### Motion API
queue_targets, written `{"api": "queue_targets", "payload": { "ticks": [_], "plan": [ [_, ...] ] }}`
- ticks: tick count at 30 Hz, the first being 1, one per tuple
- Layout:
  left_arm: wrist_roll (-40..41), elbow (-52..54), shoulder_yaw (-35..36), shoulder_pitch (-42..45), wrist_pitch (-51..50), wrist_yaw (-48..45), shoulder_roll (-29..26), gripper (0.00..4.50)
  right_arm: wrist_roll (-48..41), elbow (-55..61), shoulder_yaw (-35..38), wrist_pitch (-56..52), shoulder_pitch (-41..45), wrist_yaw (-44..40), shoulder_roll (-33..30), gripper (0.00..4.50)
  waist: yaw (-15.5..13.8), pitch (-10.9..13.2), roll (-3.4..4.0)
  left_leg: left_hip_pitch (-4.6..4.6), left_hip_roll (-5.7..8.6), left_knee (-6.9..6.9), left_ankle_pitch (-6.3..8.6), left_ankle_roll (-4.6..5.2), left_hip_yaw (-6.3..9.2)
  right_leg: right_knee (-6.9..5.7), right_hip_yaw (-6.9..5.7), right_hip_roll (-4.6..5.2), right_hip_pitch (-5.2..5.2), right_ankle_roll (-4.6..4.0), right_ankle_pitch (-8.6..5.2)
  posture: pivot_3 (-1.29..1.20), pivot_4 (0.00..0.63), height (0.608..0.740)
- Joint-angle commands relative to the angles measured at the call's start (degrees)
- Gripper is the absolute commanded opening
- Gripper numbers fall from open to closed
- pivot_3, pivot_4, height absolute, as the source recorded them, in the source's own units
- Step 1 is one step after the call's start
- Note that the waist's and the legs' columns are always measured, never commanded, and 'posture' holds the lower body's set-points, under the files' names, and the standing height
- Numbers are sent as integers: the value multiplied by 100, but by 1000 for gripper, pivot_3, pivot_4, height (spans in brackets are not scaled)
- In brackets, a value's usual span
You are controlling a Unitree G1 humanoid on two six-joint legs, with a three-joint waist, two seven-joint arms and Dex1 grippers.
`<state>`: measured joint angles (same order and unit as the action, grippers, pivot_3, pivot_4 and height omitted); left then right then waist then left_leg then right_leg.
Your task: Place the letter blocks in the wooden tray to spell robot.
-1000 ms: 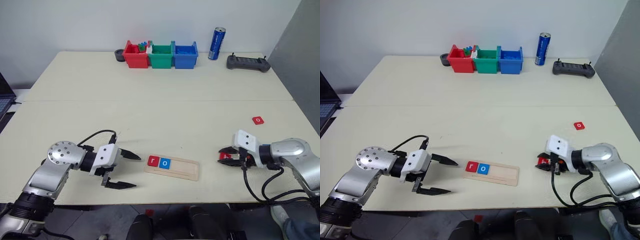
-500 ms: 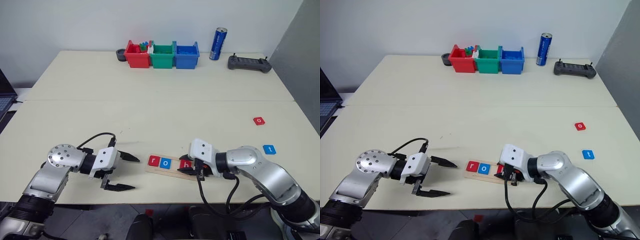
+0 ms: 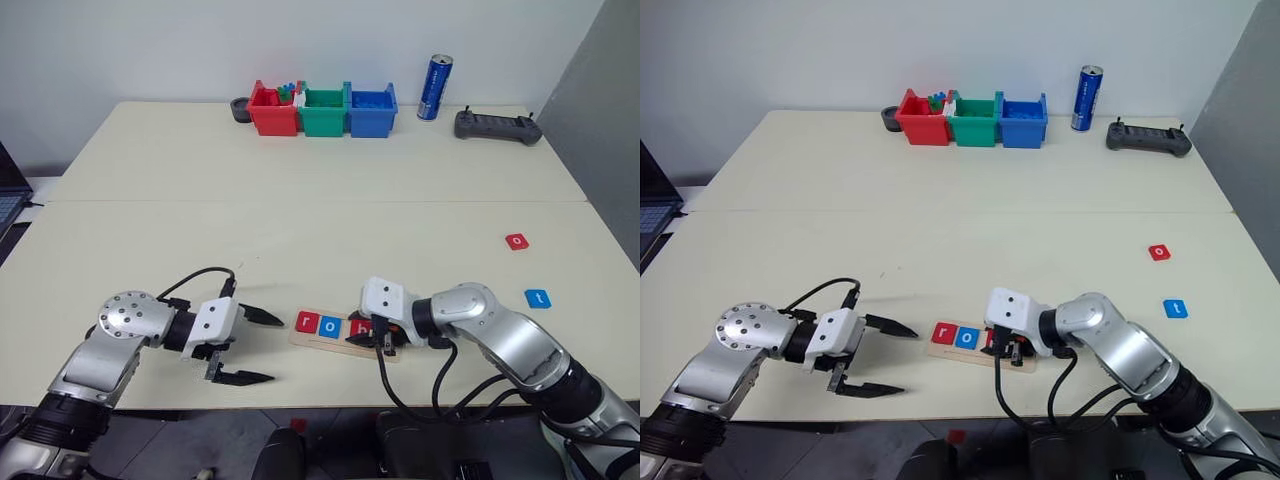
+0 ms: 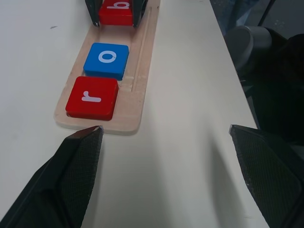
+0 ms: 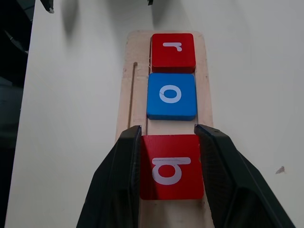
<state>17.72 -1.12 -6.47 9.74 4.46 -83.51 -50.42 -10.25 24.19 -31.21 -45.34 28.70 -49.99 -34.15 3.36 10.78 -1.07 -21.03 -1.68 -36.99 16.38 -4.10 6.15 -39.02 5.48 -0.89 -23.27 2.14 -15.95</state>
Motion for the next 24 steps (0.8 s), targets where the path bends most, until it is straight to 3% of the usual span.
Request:
{"api": "queue_targets", "payload": {
  "ticks": [1, 5, 14, 18, 21, 24],
  "plan": [
    [4, -76, 128, -28, 206, -58, -36, 4500, 39, 23, -41, 131, 104, -69, 79, 1382, 0, 0, 0, 0, 0, 0, 0, 0, 0, 0, 0, 0, 0, 0, 0, 0, 150, 740],
    [-9, -57, 108, -44, 235, -35, -26, 4500, 96, -62, -86, 190, 114, -91, 112, 1382, 1, 0, 0, -1, 0, 0, 0, 0, 1, 0, -1, 0, 0, 0, 0, 0, 150, 740],
    [28, 621, 21, -29, -315, 212, -29, 4500, -19, -25, 155, 146, 220, -139, 211, 4480, 2, 0, 0, -1, 0, 0, 0, 0, 2, 0, -1, 0, 0, 0, 0, 0, 150, 740],
    [53, 847, 23, 31, -589, 275, -35, 4500, -330, 368, 445, -61, 185, -258, 108, 4480, 1, 0, 0, -1, 0, 0, 0, 0, 2, 0, -2, 0, 0, 0, 0, 0, 150, 740],
    [72, 874, 41, 124, -722, 262, -54, 4500, -568, 764, 598, -81, -4, -501, -217, 3783, -1, 0, 0, -3, 0, 0, 0, 0, 4, 1, -3, 0, 0, 0, 0, 0, 150, 740],
    [67, 777, 71, 185, -729, 217, -70, 4500, -624, 939, 524, 61, -186, -677, -493, 2762, -6, 0, 0, -3, 0, 0, 0, 0, 4, 3, -4, 1, 1, 0, 0, 0, 150, 740]
  ]
}}
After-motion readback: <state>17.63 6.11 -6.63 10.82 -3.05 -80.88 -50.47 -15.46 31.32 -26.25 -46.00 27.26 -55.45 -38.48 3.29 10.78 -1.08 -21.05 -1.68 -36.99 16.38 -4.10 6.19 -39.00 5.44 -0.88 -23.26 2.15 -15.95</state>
